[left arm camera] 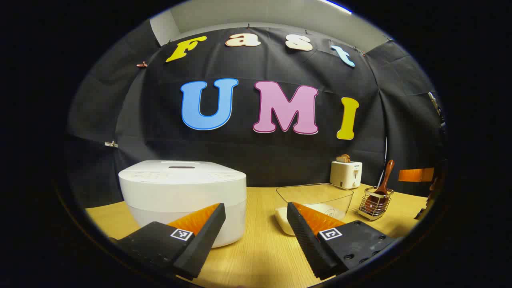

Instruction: Close the left gripper, press the button to open the rice cooker; take a wooden spoon from the chopstick holder with the right hand, scoop a spoonful of rice and pour it into the rice cooker, then put the wooden spoon back into the chopstick holder.

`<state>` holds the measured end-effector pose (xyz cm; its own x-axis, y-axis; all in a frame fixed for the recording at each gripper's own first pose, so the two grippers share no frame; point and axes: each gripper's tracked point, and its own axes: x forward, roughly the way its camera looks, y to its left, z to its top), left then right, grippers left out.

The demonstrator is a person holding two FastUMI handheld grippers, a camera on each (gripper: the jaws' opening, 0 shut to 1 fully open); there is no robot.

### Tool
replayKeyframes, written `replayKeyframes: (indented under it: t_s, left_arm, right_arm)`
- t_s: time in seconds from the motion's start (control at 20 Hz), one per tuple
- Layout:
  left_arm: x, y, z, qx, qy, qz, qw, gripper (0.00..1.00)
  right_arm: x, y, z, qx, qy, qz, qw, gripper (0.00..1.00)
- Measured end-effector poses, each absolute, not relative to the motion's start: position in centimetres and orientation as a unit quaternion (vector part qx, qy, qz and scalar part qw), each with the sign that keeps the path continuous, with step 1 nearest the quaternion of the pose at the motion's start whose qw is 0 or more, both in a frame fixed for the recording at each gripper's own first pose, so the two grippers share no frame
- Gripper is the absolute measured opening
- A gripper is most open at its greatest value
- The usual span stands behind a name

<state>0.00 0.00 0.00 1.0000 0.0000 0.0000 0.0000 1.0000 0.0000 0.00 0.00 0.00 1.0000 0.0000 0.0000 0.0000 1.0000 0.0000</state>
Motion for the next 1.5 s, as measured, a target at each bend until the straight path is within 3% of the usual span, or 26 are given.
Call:
replayKeyframes:
  t_s: [0.75, 1.15, 1.25, 1.35, 1.5]
  left_arm:
    - [-0.4, 0.2, 1.3, 0.003, -0.012, 0.005, 1.0, 0.98]
    - [0.0, 3.7, 6.8, -0.017, -0.048, 0.042, 0.998, 0.99]
    - [0.7, 5.0, 8.7, -0.015, -0.061, 0.054, 0.997, 0.95]
    - [1.4, 6.2, 10.2, -0.017, -0.069, 0.062, 0.996, 0.83]
    - [2.3, 7.4, 12.3, -0.036, -0.068, 0.053, 0.996, 0.53]
  right_arm:
    - [-0.8, 2.1, -1.3, 0.002, 0.006, 0.032, 0.999, 0.98]
    - [-0.9, 4.1, -1.9, -0.007, 0.003, 0.06, 0.998, 0.98]
    - [-1.0, 4.7, -2.3, -0.009, 0.006, 0.067, 0.998, 0.98]
    - [-1.0, 5.3, -2.5, -0.008, 0.008, 0.074, 0.997, 0.98]
    - [-0.6, 5.6, -2.9, -0.007, 0.011, 0.075, 0.997, 0.98]
